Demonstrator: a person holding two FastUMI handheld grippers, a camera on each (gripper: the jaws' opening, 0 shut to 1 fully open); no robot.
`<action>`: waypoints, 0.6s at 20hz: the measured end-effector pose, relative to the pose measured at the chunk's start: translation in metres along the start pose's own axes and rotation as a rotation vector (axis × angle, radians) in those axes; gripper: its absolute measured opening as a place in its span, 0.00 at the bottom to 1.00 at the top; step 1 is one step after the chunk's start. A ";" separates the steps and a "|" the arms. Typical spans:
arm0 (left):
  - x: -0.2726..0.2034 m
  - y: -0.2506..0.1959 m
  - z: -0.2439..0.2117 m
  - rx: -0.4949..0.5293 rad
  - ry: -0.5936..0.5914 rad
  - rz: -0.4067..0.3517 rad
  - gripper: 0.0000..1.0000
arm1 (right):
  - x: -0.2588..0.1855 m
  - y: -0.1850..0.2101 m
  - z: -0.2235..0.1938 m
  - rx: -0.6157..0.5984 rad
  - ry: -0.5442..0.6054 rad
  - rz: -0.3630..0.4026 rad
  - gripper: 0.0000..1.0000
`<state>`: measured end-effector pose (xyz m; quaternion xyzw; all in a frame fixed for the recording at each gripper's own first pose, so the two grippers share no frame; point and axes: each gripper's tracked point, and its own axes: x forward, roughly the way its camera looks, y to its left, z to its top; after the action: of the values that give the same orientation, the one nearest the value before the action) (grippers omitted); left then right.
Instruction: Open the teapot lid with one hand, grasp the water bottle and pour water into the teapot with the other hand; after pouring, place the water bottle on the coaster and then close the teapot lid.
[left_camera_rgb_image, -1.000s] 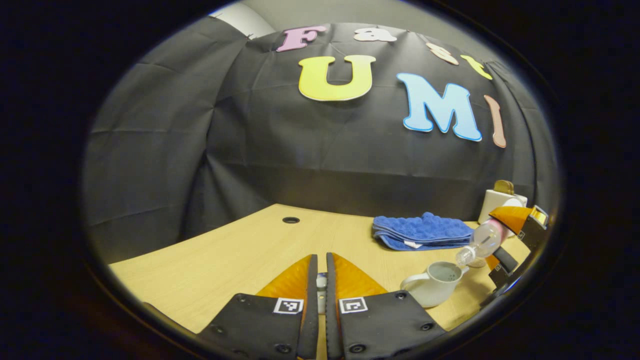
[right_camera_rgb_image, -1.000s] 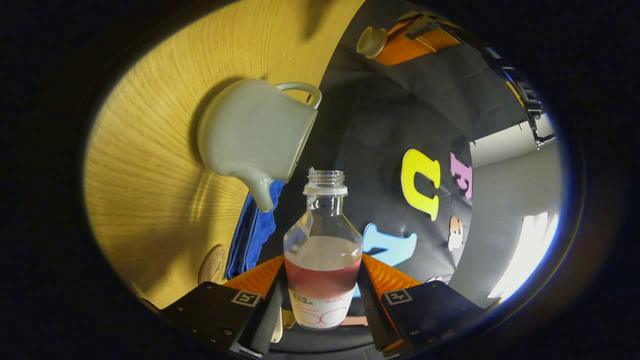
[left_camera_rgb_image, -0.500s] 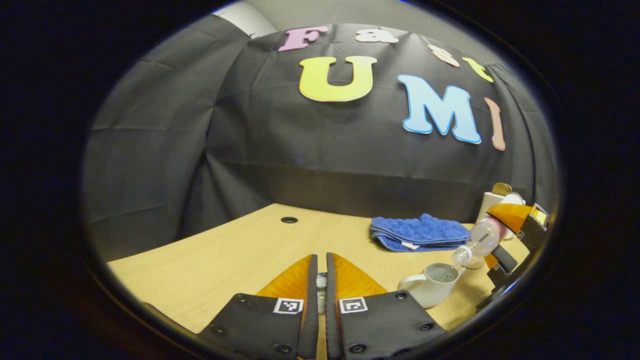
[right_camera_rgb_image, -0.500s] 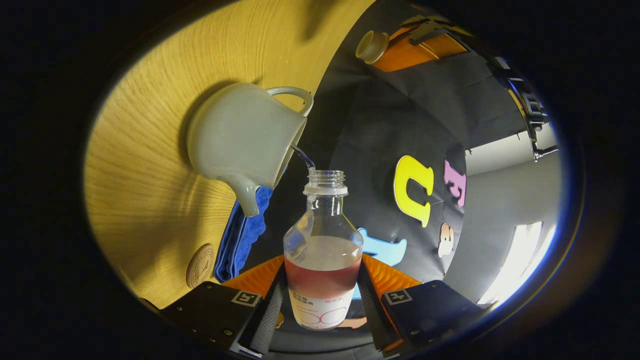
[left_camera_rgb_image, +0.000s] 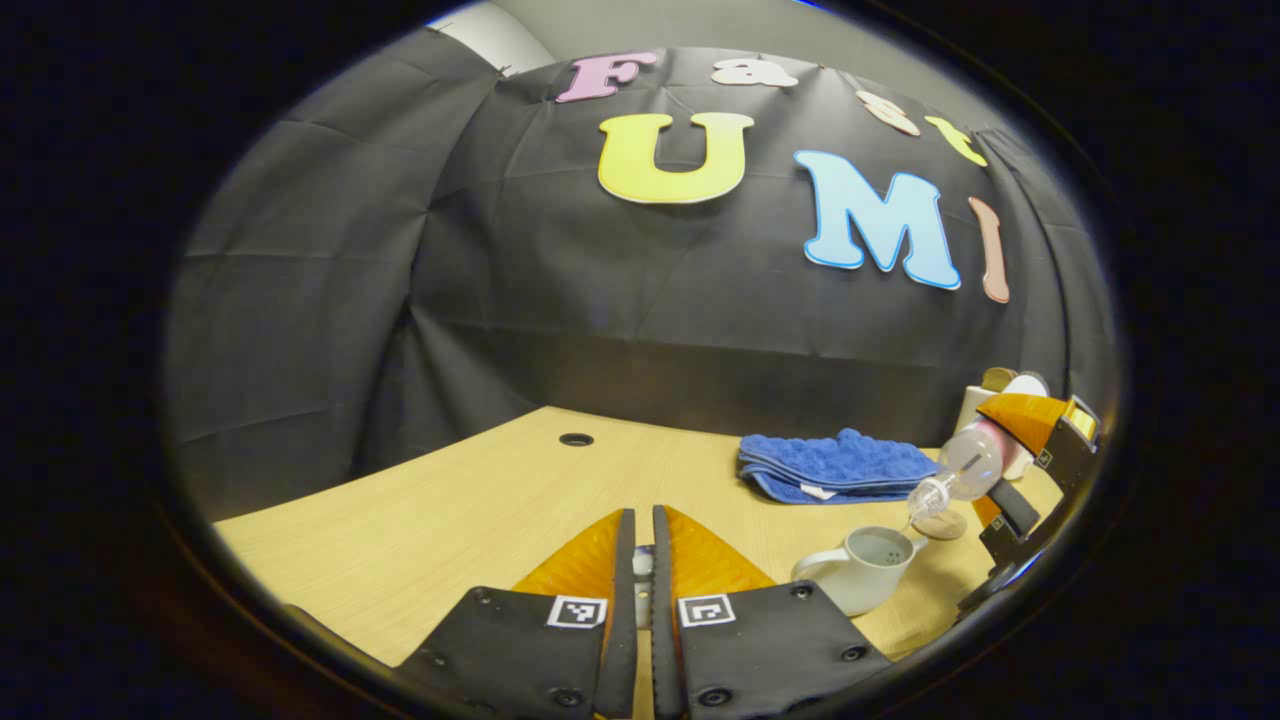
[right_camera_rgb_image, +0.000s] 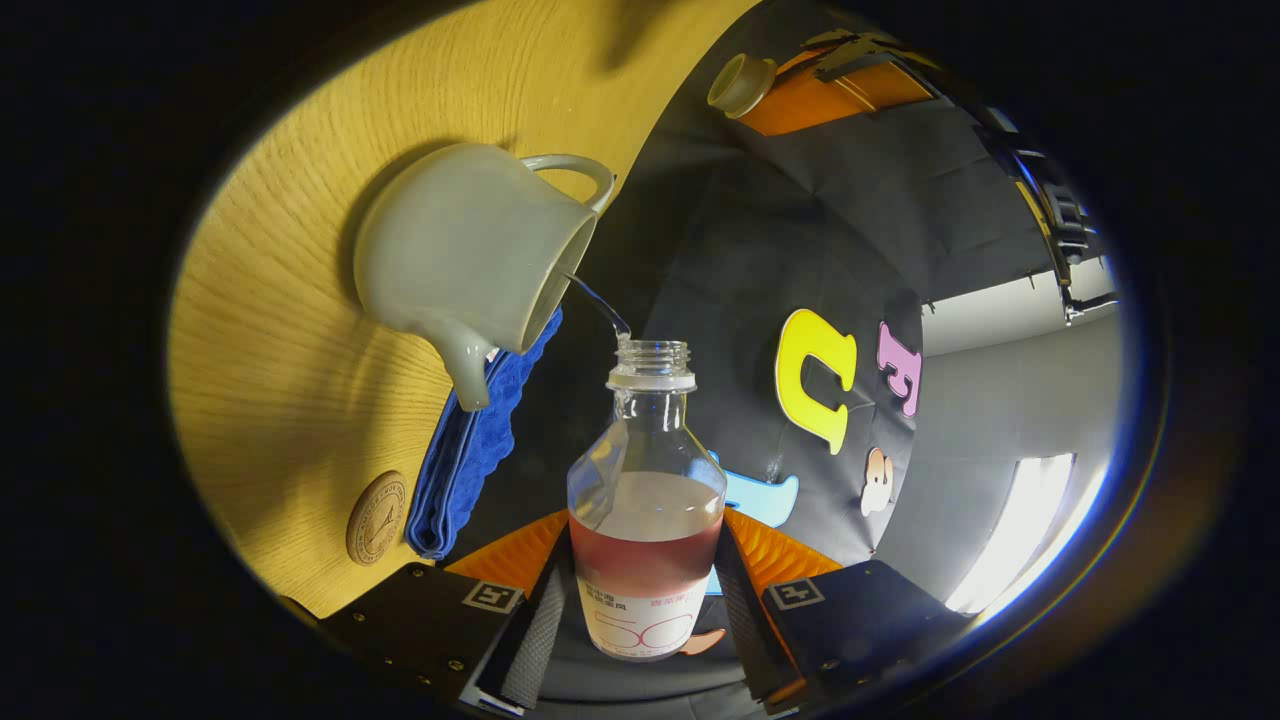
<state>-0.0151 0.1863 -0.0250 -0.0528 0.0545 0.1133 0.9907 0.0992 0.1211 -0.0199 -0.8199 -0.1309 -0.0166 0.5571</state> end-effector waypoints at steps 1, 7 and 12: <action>0.000 0.000 0.001 0.000 -0.001 0.001 0.12 | 0.001 0.000 -0.001 -0.003 0.000 -0.002 0.74; -0.001 0.000 0.001 -0.003 -0.001 -0.003 0.13 | 0.001 -0.005 -0.001 -0.036 0.000 -0.025 0.74; -0.001 0.001 0.002 -0.003 -0.002 -0.004 0.12 | 0.002 -0.007 -0.002 -0.046 -0.002 -0.037 0.74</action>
<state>-0.0159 0.1871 -0.0228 -0.0544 0.0532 0.1116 0.9908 0.0993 0.1221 -0.0123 -0.8299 -0.1465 -0.0291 0.5375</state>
